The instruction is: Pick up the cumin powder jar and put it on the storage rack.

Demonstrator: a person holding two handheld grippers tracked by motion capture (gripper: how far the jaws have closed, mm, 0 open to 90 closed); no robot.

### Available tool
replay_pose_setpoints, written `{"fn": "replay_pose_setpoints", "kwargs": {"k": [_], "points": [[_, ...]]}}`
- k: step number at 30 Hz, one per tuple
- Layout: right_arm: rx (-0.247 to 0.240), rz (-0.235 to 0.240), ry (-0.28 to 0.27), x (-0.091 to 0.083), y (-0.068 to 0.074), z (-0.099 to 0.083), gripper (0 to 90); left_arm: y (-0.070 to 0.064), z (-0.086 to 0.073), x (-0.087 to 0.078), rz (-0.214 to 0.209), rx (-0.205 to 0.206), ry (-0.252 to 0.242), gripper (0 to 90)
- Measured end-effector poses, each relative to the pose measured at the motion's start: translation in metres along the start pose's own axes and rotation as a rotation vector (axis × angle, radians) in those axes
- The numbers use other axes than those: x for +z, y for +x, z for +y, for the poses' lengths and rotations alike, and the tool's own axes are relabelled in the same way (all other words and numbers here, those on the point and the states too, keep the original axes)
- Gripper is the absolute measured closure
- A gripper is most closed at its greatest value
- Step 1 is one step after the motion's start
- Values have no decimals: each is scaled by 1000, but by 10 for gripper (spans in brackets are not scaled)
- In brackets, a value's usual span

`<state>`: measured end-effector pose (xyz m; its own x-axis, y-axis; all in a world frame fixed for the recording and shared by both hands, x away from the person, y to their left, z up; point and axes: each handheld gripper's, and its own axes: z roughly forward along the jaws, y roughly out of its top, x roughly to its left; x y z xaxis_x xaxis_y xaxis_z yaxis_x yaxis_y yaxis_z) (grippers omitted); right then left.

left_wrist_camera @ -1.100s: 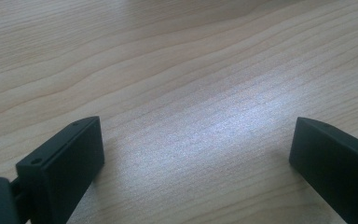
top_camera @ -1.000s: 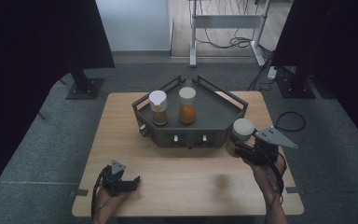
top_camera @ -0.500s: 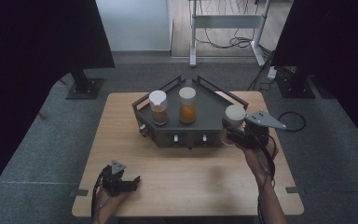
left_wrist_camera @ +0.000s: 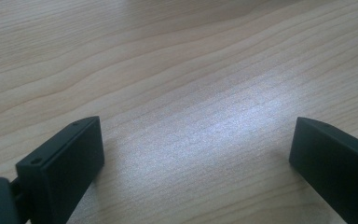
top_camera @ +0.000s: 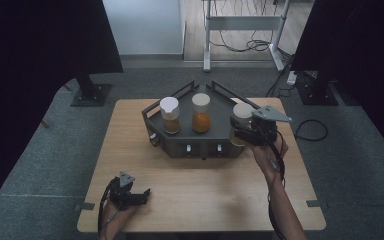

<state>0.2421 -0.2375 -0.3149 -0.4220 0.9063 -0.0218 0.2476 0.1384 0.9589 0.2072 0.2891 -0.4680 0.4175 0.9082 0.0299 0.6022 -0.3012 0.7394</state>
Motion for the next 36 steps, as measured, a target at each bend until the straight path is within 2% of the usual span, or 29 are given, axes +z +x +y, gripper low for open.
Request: {"fn": "replay_pose_setpoints", "kwargs": {"k": [12, 21, 36], "points": [[-22, -12, 17, 31, 1, 11, 342, 0, 0, 0, -2, 2, 0, 27], [-17, -20, 21, 53, -1, 14, 342, 0, 0, 0, -2, 3, -1, 27], [-10, -50, 44, 83, -3, 7, 342, 1, 0, 0, -5, 6, 0, 27]]}}
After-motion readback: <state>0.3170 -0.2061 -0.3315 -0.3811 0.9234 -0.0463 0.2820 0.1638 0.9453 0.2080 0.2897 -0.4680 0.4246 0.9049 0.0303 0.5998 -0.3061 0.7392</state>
